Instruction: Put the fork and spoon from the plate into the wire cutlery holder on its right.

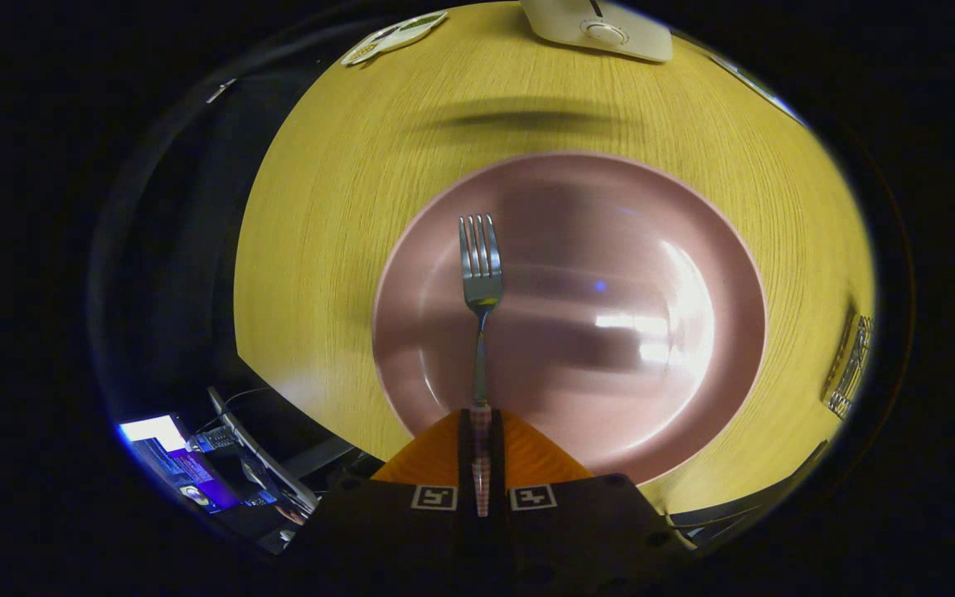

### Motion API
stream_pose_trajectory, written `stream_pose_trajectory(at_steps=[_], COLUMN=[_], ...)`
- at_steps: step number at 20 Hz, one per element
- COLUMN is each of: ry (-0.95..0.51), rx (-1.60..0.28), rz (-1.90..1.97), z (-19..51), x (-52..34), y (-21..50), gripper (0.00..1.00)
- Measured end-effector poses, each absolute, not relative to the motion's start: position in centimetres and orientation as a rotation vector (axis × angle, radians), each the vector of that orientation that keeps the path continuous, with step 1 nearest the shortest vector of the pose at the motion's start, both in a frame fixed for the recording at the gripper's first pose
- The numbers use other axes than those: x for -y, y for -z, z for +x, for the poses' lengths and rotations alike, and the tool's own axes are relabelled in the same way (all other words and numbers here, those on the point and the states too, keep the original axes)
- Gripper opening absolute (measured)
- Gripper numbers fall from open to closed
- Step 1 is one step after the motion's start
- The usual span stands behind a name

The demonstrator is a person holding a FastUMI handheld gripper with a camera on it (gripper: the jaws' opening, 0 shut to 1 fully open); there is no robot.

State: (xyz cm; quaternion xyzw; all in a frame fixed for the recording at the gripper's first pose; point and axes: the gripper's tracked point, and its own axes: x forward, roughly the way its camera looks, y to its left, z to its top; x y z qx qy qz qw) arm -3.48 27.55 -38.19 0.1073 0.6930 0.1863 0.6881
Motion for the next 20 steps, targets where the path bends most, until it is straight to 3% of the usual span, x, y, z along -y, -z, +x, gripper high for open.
stream_pose_trajectory(at_steps=[4,10,15,20], ry=[-0.495,-0.593,-0.555,-0.459], rx=[-1.548,-1.478,-1.456,-1.605], rz=[0.342,0.296,0.244,0.085], z=[-3.7,-3.3,-3.5,-5.3], x=[-25.8,-16.7,-6.4,3.8], y=[34.8,26.4,21.0,20.4], gripper=[0.08,0.08,0.08,0.08])
